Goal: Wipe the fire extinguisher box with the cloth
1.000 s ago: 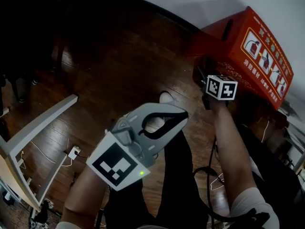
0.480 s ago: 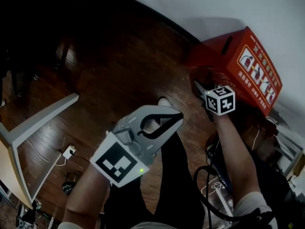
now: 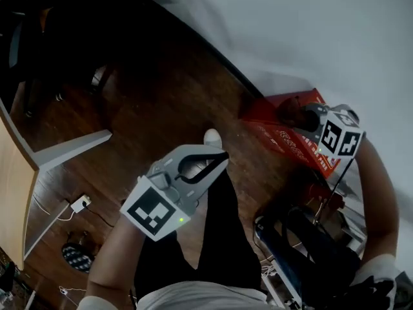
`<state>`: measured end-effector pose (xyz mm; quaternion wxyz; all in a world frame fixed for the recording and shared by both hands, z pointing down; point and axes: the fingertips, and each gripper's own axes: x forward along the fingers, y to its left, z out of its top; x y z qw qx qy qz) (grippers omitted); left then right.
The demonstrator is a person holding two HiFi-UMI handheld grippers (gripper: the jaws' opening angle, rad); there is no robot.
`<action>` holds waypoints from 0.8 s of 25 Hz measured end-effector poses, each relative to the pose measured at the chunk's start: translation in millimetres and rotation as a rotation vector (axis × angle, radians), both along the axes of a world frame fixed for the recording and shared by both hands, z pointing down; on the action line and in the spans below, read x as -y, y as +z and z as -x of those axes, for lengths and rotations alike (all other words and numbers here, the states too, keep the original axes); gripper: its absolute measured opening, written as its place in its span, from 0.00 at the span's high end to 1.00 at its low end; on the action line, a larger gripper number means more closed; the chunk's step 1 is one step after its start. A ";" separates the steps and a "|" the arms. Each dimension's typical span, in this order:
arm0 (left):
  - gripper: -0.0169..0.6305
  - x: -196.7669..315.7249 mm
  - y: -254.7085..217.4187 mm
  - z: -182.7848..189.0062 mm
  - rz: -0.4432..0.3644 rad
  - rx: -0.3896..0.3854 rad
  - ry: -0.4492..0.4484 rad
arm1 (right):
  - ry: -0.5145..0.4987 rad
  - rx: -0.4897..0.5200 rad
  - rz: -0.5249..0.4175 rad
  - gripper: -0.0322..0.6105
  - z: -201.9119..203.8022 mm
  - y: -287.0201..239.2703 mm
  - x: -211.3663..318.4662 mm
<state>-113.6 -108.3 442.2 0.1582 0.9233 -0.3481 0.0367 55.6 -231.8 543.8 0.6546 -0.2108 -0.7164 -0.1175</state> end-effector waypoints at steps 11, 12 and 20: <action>0.97 88.0 44.7 -3.8 0.077 -0.069 -0.126 | -0.317 -0.564 0.406 0.87 -53.8 102.3 65.3; 0.97 92.4 49.5 -5.1 0.087 -0.069 -0.128 | -0.341 -0.585 0.423 0.87 -58.1 115.2 64.1; 0.97 108.4 85.4 -2.3 0.181 -0.069 -0.141 | -0.398 -0.694 0.511 0.87 -78.3 212.0 48.4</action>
